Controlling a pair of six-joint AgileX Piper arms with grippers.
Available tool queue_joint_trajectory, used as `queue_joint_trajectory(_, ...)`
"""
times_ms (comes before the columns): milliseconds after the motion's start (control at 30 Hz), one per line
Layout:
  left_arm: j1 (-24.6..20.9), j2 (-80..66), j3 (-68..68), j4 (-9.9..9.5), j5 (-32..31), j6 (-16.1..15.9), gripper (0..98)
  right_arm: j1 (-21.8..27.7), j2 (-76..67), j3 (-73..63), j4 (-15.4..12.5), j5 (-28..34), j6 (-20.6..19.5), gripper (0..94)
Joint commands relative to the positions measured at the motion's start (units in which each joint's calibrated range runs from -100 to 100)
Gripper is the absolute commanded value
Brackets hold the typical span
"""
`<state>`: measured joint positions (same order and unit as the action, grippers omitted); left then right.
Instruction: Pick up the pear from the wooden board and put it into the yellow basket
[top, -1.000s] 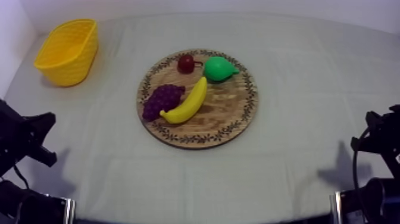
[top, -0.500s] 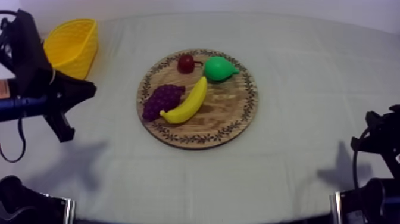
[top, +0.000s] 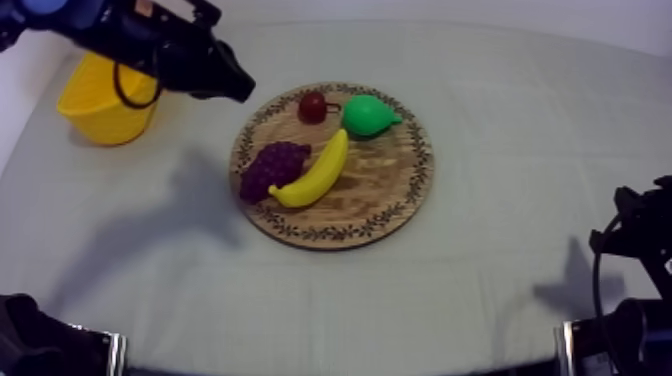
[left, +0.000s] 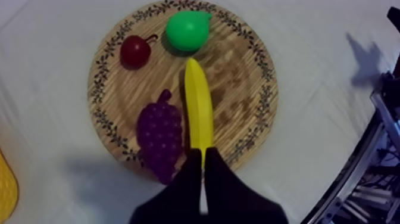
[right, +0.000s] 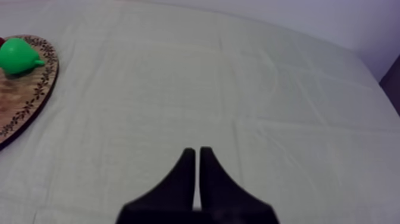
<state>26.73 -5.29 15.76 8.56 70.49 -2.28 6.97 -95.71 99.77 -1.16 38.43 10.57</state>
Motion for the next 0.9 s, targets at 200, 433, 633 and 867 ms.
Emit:
queue_joint_trajectory(200, 0.8, 20.0, -24.1, -1.39, 8.2, 0.3, 0.0, 0.0, 0.0, 0.0, 0.0, 0.0, 0.1, 0.4)
queue_joint_trajectory(433, 2.1, 32.1, -42.2, -5.06, 14.6, 0.1, 0.0, 0.0, 0.0, 0.0, 0.0, 0.0, 0.1, 0.4)
queue_joint_trajectory(633, 2.2, 38.1, -53.8, -3.75, 17.8, 1.3, 0.0, 0.0, 0.0, 0.0, 0.0, 0.0, 0.1, 0.4)
queue_joint_trajectory(867, 2.3, 42.1, -59.4, -3.63, 20.0, -9.7, 0.0, 0.0, 0.0, 0.0, 0.0, 0.0, 0.1, 0.4)
